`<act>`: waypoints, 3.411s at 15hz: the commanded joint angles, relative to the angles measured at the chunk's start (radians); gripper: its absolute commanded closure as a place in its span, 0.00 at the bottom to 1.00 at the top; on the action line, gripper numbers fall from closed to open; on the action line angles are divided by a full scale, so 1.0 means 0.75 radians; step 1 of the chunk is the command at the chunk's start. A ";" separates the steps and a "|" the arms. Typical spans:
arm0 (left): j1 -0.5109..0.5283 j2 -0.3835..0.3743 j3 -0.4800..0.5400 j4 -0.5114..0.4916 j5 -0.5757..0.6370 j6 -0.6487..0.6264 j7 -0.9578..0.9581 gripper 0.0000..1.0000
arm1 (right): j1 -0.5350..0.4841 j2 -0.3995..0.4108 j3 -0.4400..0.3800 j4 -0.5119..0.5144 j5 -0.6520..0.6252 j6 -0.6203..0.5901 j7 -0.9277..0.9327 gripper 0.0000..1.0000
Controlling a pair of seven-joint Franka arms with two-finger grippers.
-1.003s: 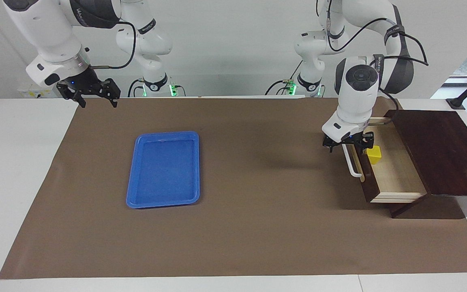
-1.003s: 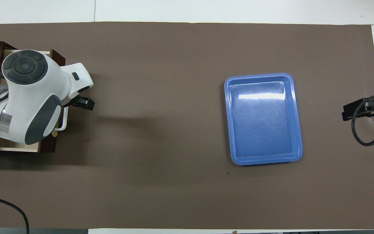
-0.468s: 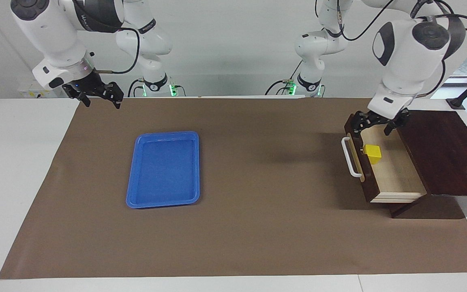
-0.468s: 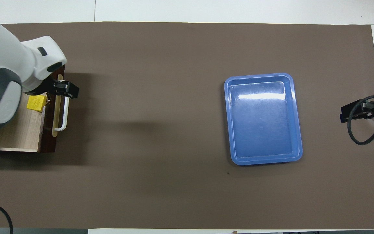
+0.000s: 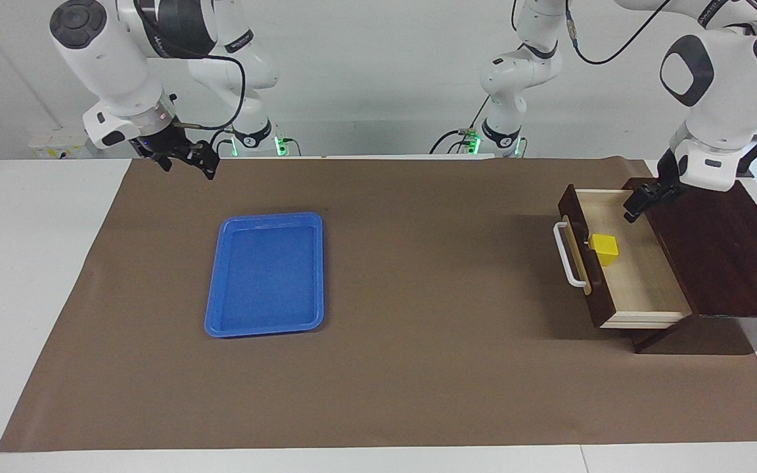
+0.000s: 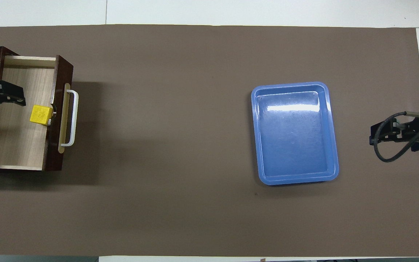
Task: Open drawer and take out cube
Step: 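Grasp the yellow cube with the left gripper while the right gripper advances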
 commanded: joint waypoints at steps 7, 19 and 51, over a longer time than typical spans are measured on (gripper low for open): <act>0.004 -0.132 -0.013 -0.294 -0.019 0.265 -0.504 0.00 | 0.092 0.013 0.007 -0.103 0.194 0.111 0.540 0.00; -0.010 0.038 -0.015 -0.251 -0.021 0.380 -1.288 0.00 | 0.203 0.122 0.007 -0.121 0.470 0.231 1.099 0.00; -0.024 0.099 -0.017 -0.129 -0.021 0.215 -1.335 1.00 | 0.379 0.324 0.007 -0.021 0.689 0.585 1.430 0.00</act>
